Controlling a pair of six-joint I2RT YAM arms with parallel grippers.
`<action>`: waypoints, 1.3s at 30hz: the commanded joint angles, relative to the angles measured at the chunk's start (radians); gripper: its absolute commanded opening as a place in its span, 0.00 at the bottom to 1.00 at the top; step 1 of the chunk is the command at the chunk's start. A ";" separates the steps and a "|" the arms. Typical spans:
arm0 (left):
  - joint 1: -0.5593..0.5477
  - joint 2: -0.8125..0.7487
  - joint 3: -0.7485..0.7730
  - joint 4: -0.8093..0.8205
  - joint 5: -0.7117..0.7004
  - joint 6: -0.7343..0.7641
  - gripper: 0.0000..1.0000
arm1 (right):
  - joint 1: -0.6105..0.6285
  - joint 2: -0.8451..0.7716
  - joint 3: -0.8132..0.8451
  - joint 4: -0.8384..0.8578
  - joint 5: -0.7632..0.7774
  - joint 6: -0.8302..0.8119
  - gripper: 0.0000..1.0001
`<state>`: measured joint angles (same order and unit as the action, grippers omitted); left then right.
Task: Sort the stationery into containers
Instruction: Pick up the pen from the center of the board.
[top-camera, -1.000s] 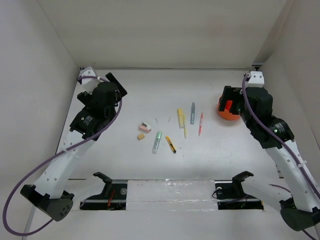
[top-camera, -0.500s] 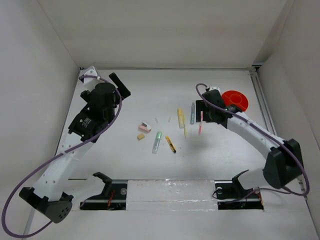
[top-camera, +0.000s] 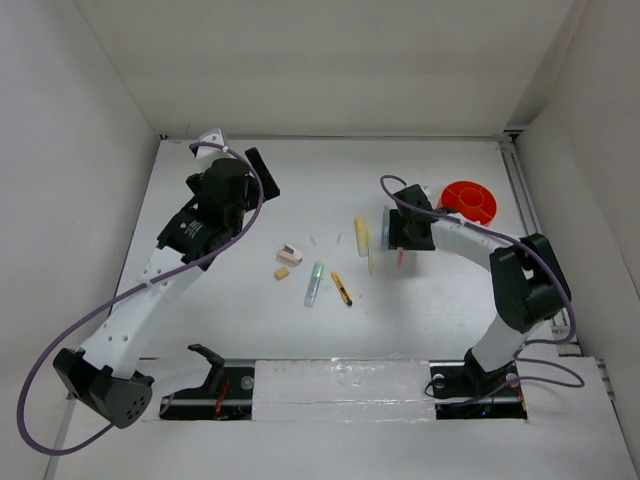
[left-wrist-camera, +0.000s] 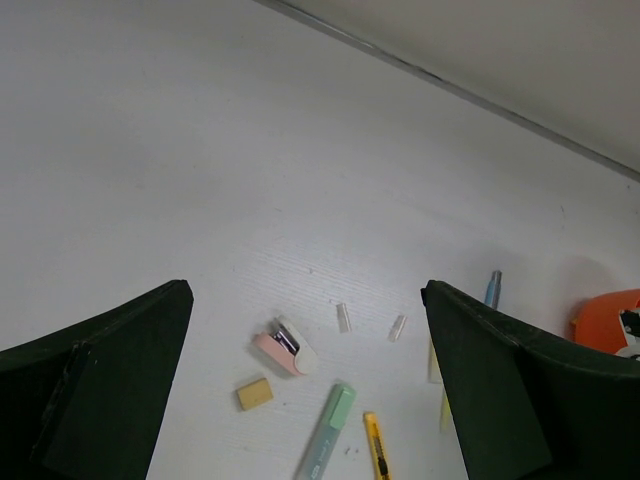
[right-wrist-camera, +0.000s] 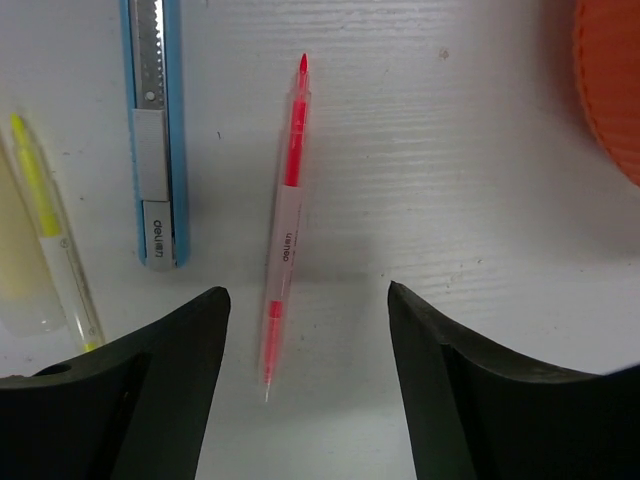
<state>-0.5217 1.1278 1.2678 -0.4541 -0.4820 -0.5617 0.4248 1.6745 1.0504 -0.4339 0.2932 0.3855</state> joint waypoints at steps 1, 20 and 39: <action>0.002 -0.013 0.035 0.011 0.022 0.023 1.00 | -0.006 0.024 -0.001 0.070 -0.032 0.024 0.69; 0.002 0.047 0.082 -0.057 -0.030 0.014 1.00 | -0.058 0.159 0.146 -0.112 -0.112 0.004 0.28; -0.058 0.472 0.346 -0.145 0.200 -0.066 1.00 | -0.003 -0.133 0.095 -0.068 -0.040 0.013 0.00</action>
<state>-0.5377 1.4742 1.5543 -0.5358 -0.3321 -0.5938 0.3878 1.6398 1.1305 -0.5236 0.2031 0.3908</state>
